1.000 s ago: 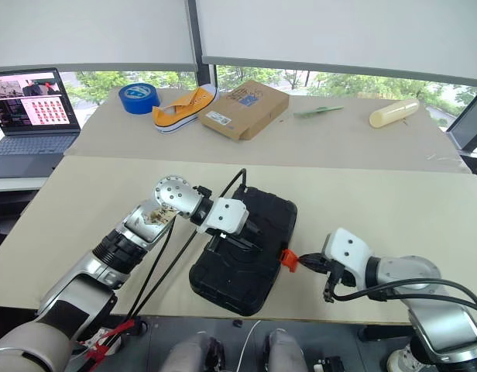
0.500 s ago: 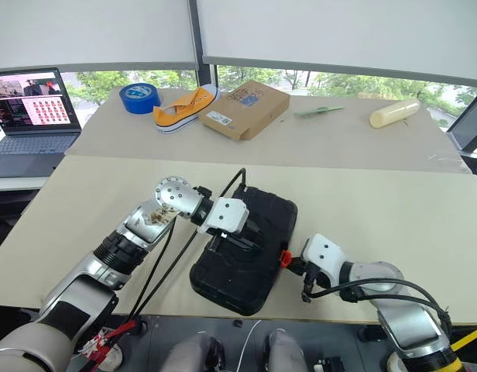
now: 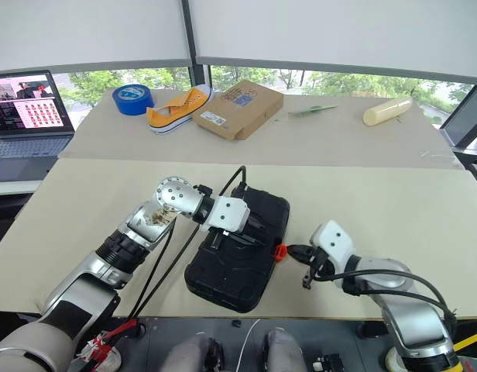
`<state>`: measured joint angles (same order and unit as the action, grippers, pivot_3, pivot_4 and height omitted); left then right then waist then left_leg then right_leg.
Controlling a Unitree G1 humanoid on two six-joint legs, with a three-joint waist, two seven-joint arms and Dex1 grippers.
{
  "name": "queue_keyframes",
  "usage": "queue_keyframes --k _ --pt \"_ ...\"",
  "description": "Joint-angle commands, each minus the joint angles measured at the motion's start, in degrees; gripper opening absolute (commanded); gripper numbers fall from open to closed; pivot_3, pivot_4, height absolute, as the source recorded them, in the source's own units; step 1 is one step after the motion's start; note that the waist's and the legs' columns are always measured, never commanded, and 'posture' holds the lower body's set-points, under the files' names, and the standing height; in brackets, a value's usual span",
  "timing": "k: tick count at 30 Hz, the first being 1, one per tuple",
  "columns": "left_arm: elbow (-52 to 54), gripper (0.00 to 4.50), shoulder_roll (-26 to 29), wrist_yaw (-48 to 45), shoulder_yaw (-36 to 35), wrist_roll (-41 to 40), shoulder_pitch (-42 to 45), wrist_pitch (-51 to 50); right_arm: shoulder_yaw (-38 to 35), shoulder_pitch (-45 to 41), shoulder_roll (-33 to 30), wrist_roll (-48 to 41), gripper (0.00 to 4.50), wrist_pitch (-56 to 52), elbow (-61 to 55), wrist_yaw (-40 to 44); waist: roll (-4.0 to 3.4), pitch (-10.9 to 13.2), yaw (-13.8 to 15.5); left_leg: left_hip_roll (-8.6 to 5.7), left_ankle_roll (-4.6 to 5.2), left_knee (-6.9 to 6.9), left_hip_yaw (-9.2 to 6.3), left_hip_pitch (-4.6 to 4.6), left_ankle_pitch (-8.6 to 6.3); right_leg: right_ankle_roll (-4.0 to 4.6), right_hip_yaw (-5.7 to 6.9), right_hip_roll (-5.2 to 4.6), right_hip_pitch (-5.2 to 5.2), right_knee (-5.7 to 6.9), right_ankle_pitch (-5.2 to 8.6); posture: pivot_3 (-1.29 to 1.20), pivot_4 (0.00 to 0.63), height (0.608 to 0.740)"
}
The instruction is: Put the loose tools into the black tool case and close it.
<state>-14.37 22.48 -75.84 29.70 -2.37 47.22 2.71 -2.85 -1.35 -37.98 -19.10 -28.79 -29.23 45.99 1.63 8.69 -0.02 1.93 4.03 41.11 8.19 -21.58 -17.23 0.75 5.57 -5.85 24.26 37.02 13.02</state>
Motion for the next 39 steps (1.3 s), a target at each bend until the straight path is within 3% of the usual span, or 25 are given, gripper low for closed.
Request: queue_keyframes --k 1,6,11,16,23,27,32,37,39 --pt "-4.19 1.28 0.26 -0.41 3.64 4.97 -1.9 -0.39 0.35 -0.78 -0.39 -2.63 0.0 -0.17 -4.56 0.85 -0.03 -0.1 0.3 0.0 0.0 -0.05 0.0 0.02 0.0 0.0 0.01 0.0 -0.01 -0.02 0.0 0.0 0.15 0.731" --pt "-5.5 1.28 0.19 0.66 2.87 5.22 -1.92 -0.53 0.2 -0.74 -2.17 -1.43 0.0 0.85 -3.66 0.69 -0.02 -0.13 0.74 -0.05 0.09 -0.05 0.01 -0.01 -0.05 0.0 0.04 -0.09 -0.03 -0.07 0.0 0.0 0.15 0.731" --pt "-4.64 1.28 1.52 0.34 2.3 4.87 -2.9 -0.71 -6.65 2.53 -7.26 -3.5 0.0 1.04 -2.13 3.7 0.0 -0.19 0.8 -0.09 0.16 -0.04 0.01 -0.01 -0.09 -0.05 0.07 -0.17 -0.06 -0.1 -0.03 0.0 0.15 0.731" --pt "-4.99 1.28 1.41 0.71 2.23 5.18 -2.8 -0.48 -3.65 7.19 -10.23 0.22 0.0 4.29 -0.18 6.03 0.01 -0.54 0.72 -0.07 0.18 -0.13 0.01 0.03 -0.1 -0.08 0.07 -0.16 -0.09 -0.18 -0.01 0.0 0.15 0.731" --pt "-4.51 1.28 1.26 0.96 2.33 5.24 -2.59 -0.73 5.18 0.33 -4.16 3.34 0.0 5.47 1.02 2.94 -0.01 -0.57 0.66 -0.06 0.21 -0.13 0.01 0.03 -0.12 -0.42 0.04 -0.23 -0.06 -0.19 0.19 0.0 0.15 0.731" --pt "-4.52 1.28 1.43 0.79 2.3 5.31 -2.64 -0.62 5.24 -4.17 -2.01 1.83 0.0 2.61 -0.09 2.33 0.0 -0.57 0.21 -0.01 0.2 -0.14 0.01 0.03 -0.12 -0.26 0.02 -0.24 -0.02 -0.19 0.1 0.0 0.15 0.731" --pt "-4.17 1.28 1.42 1.16 2.04 5.38 -3.2 -0.95 4.59 -2.75 -3.57 1.83 0.0 1.72 -1.42 3.42 -0.01 -0.58 0.12 0.03 0.16 -0.29 -0.01 0.11 -0.1 -0.08 0.03 -0.22 -0.02 -0.2 0.01 0.0 0.15 0.731" --pt "-1.34 1.28 4.59 1.3 -1.42 3.02 -5.36 -4.41 -2.28 0.61 -7.77 -0.49 0.0 0.74 -0.33 5.7 -0.02 -0.59 0.58 -0.02 0.18 -0.26 0.02 0.07 -0.1 -0.08 0.05 -0.24 -0.04 -0.23 0.01 0.0 0.15 0.731" --pt "1.13 1.77 7.19 0.77 -4.7 0.55 -6.82 -7.43 -6.54 1.68 -9.97 -4.03 0.58 -0.17 0.29 8.67 -0.02 -0.59 0.49 -0.02 0.19 -0.25 0.03 0.07 -0.11 -0.09 0.04 -0.31 -0.06 -0.27 0.0 0.0 0.15 0.731"
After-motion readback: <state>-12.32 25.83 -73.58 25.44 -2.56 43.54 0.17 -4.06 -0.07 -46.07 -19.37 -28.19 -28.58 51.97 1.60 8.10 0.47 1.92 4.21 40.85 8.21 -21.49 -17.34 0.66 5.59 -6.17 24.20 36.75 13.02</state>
